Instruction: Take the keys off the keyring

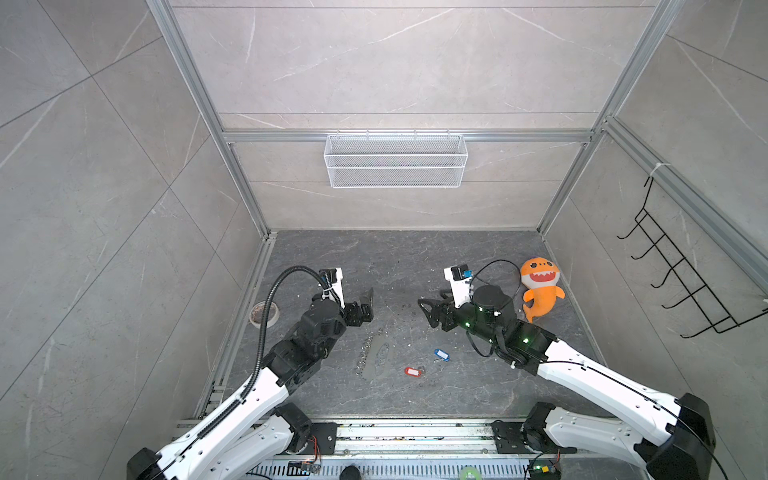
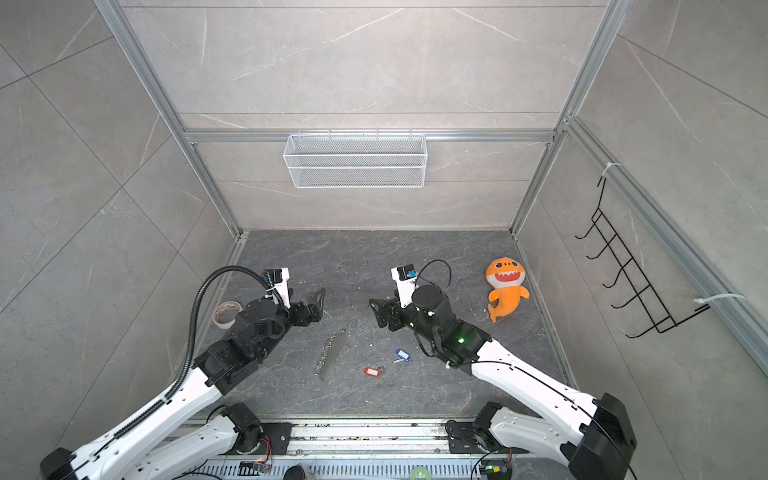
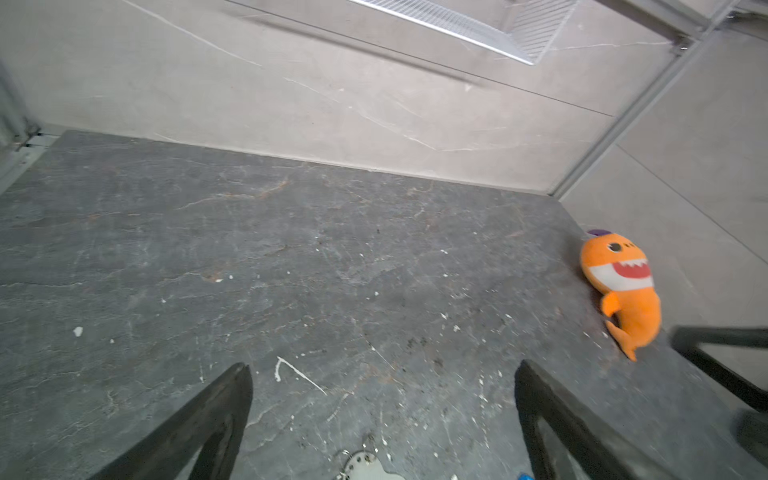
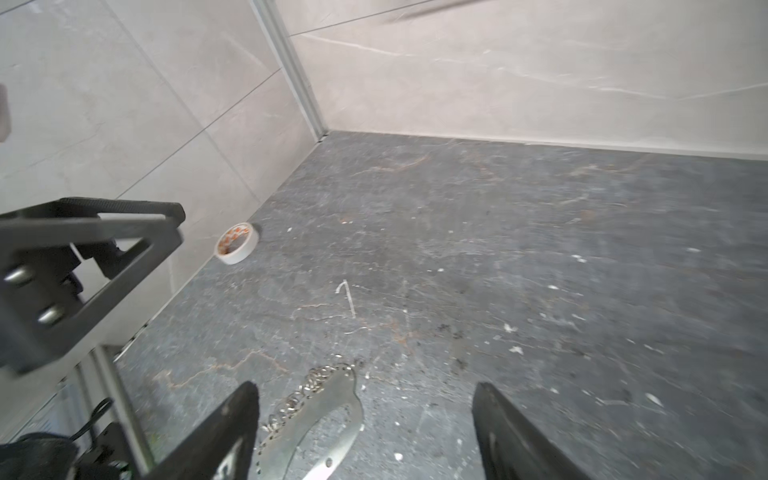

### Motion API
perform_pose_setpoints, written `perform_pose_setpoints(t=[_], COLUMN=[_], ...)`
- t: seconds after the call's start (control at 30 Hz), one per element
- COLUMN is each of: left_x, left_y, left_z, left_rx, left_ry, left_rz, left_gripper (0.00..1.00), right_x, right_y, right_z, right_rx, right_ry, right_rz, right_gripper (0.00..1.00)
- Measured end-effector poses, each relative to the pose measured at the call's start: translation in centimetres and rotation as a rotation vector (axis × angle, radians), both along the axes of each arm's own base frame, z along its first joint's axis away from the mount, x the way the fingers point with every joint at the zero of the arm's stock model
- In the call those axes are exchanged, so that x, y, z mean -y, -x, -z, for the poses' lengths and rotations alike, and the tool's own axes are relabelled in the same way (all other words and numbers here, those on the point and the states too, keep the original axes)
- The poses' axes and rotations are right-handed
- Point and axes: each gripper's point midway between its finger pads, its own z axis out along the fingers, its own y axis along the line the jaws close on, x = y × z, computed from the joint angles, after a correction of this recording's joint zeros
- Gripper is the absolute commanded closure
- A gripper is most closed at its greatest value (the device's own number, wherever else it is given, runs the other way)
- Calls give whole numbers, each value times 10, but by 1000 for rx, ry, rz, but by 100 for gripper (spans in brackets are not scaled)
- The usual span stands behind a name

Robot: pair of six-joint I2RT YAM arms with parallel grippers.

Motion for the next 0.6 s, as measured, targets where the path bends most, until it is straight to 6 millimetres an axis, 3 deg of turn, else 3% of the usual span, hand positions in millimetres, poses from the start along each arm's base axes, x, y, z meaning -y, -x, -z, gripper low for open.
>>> perform_pose_setpoints(t=[0.1,0.33,0.43,0.6], left_x=[-24,-105,-139,-180], left_y=[-29,-84,-94,-92], left_z=[17,74,103,140], left_rx=[-34,-147,-204,-276], left_ry=[-25,-209,-329,-450], left_rz=[-102,-351,-454,-561], left_gripper=[0,0,0,0], right_x=[16,40,46,54], right_y=[0,-3,-3,-2], right_z=[-2,-15,-18,-19], right_rx=[24,75,87,99], right_ry=[11,15,27,44], right_rz=[60,166,191,215], right_gripper=[12,8,8,8])
